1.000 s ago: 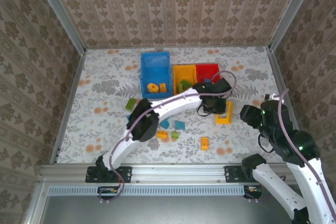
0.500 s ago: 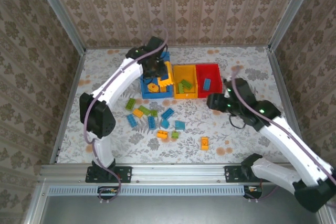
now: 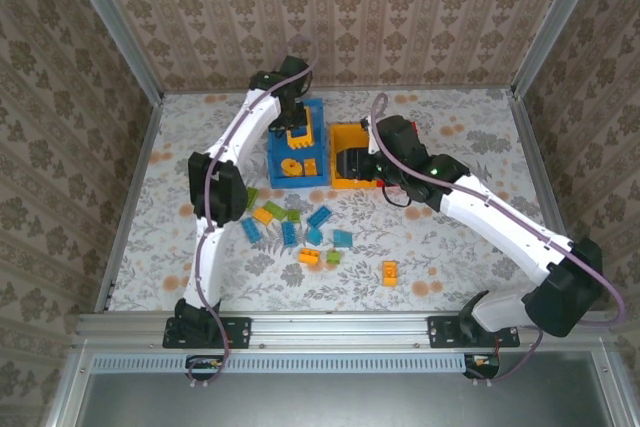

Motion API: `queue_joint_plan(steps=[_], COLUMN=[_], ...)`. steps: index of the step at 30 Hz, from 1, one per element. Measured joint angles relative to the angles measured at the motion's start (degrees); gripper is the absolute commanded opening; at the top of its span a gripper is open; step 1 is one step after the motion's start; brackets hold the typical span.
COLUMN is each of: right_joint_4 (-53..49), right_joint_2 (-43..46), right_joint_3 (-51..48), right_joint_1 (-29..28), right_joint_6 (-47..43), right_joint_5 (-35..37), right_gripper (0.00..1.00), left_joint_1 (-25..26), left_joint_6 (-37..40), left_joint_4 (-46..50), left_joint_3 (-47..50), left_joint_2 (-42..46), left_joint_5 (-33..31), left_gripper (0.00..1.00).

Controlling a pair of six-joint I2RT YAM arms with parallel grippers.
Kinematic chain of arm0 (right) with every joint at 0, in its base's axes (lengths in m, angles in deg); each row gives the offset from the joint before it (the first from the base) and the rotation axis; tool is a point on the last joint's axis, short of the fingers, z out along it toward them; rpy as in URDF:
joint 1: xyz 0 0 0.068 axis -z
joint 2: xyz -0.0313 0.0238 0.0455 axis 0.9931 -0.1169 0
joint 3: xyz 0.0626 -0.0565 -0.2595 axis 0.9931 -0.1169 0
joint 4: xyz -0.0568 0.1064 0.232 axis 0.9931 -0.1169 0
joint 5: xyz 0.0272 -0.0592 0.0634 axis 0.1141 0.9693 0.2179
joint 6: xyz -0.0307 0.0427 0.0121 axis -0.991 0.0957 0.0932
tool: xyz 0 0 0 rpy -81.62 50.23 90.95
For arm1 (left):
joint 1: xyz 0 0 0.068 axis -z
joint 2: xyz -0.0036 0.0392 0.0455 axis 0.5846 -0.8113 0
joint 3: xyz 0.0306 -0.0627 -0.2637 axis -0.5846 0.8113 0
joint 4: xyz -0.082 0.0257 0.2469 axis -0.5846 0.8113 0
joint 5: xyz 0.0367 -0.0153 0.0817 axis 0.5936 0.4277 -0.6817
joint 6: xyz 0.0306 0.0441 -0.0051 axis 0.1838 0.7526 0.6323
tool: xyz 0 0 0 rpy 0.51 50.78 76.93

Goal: Sort the legos into containers by color

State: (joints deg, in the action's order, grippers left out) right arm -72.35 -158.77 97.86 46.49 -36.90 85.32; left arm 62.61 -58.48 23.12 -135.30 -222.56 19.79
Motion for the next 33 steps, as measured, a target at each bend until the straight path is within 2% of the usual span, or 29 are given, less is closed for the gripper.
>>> queue_joint_plan(steps=[11, 21, 24, 29, 33], right_joint_4=[4.52, 4.59, 4.46, 3.76, 3.32], right_joint_2=[-10.29, -10.67, -10.64, -10.25, -9.27], right_joint_3=[6.56, 7.45, 7.45, 7.41, 7.26], right_joint_1=[-6.58, -6.75, -6.75, -6.75, -6.75], right_joint_6=[-8.15, -8.76, -8.74, -8.52, -8.48], right_joint_5=[2.95, 5.42, 6.05, 6.58, 6.58], right_gripper=[0.72, 0.73, 0.73, 0.73, 0.73], left_joint_1=[-2.03, -2.47, -2.45, -2.45, -2.43], left_joint_6=[0.83, -0.11, -0.26, -0.31, -0.37], left_joint_4=[-5.44, -12.66, -13.77, -13.77, -14.05], left_joint_3=[-0.17, -0.46, -0.85, -0.94, -0.9], left_joint_2=[-5.22, -9.11, -10.47, -11.19, -11.17], left_joint_5=[1.42, 4.48, 5.27, 5.73, 5.99], left_gripper=[0.02, 0.07, 0.12, 0.31, 0.4])
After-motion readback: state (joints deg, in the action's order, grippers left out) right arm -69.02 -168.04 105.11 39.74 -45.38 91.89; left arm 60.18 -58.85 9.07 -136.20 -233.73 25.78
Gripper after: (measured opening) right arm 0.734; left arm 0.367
